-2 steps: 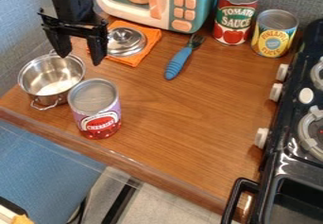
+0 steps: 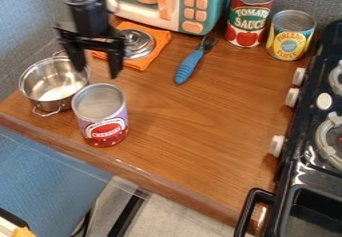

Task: Take the blue fork and put it in the bottom right corner of the table.

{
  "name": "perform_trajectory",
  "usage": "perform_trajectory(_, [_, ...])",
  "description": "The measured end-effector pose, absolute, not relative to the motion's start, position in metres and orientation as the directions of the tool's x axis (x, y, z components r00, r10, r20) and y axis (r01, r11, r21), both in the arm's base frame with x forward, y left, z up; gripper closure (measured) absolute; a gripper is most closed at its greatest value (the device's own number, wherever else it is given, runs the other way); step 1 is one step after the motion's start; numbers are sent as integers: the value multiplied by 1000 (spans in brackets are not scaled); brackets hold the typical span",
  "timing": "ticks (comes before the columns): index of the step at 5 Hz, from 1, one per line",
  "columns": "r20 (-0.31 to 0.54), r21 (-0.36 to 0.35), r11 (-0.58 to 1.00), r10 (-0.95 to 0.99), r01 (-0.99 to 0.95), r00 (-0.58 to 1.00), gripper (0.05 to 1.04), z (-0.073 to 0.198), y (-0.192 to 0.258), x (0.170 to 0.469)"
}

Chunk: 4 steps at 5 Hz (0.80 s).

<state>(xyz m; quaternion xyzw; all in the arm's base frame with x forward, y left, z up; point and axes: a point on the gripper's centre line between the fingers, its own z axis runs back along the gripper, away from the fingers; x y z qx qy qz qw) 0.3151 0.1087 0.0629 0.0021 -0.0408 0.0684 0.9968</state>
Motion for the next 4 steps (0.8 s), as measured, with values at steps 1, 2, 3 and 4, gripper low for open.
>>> perform_trajectory(1, [94, -10, 991, 134, -134, 987, 82, 49, 84, 345])
perform_trajectory(2, [115, -29, 991, 132, -129, 985, 82, 44, 60, 372])
perform_trajectory(3, [158, -34, 993, 121, -117, 980, 82, 52, 40, 391])
perform_trajectory(4, [170, -39, 992, 127, -122, 977, 82, 48, 33, 400])
